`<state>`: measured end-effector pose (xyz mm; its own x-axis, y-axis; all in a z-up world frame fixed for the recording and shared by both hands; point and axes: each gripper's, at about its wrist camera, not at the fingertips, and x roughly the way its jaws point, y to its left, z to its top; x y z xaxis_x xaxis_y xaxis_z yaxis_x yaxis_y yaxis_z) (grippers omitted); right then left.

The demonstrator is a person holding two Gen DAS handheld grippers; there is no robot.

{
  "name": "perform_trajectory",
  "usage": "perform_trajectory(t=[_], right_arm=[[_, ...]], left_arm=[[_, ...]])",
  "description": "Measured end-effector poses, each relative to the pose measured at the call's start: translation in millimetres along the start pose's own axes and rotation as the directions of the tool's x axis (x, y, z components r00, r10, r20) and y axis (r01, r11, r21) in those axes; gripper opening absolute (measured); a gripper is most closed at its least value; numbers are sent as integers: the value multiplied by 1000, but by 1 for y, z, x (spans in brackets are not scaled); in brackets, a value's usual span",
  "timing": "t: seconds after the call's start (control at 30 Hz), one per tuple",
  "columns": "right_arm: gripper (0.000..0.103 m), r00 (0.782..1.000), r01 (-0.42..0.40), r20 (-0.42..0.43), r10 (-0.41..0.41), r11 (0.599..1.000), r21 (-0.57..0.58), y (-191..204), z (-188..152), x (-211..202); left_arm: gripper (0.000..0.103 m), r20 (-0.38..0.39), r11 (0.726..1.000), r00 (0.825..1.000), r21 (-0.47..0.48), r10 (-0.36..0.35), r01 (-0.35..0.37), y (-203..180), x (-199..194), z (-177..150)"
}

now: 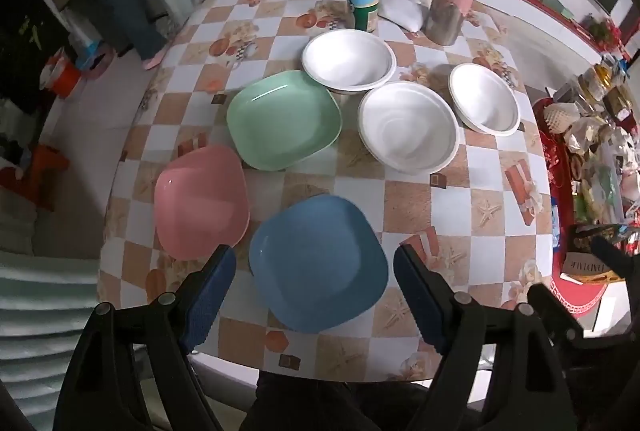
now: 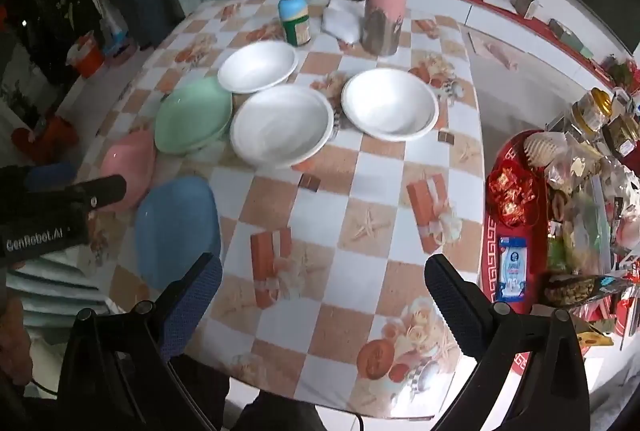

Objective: Organize plates and bowls

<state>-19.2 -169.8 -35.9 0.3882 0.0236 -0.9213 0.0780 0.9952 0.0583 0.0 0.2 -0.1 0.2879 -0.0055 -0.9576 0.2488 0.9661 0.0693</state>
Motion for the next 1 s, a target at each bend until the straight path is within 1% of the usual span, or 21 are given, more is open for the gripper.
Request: perform_trajectory(t=[0.2,0.23,0.33,0.6,0.7,0.83,0.87,1.0], right_arm=[[102,1000,-10,3,10,999,-36,7,-3,-3],[102,1000,-11,4,11,999,-40,8,-2,-3],[102,1000,-13,-2,13,999,-40,9,-1,-2],[102,1000,-17,-5,16,999,-40,9,-2,-1],[102,1000,-18,-6,18,999,-38,10,-2,-1],[102,1000,-12,1,12,999,-38,10,-2,-2],[102,1000,-10,4,10,999,-38,10,-1,-2],[102,1000,2,3,-2,999,-39,9,4,-2]], left_arm=[[84,-7,1000,1000,-3,-5,5,3,1,0],[84,-7,1000,1000,-5,-5,5,-1,-3,4],[84,-10,1000,1000,2,-8,8,-1,-2,2],[84,-17,1000,1000,-15,0,0,2,-1,-2],[84,-31,1000,1000,-19,0,0,4,1,-2],[84,-75,1000,997,-20,0,-1,5,3,-1],[84,-41,1000,999,-22,-3,3,5,2,-1],[84,-74,998,995,25,68,-66,-2,2,1]])
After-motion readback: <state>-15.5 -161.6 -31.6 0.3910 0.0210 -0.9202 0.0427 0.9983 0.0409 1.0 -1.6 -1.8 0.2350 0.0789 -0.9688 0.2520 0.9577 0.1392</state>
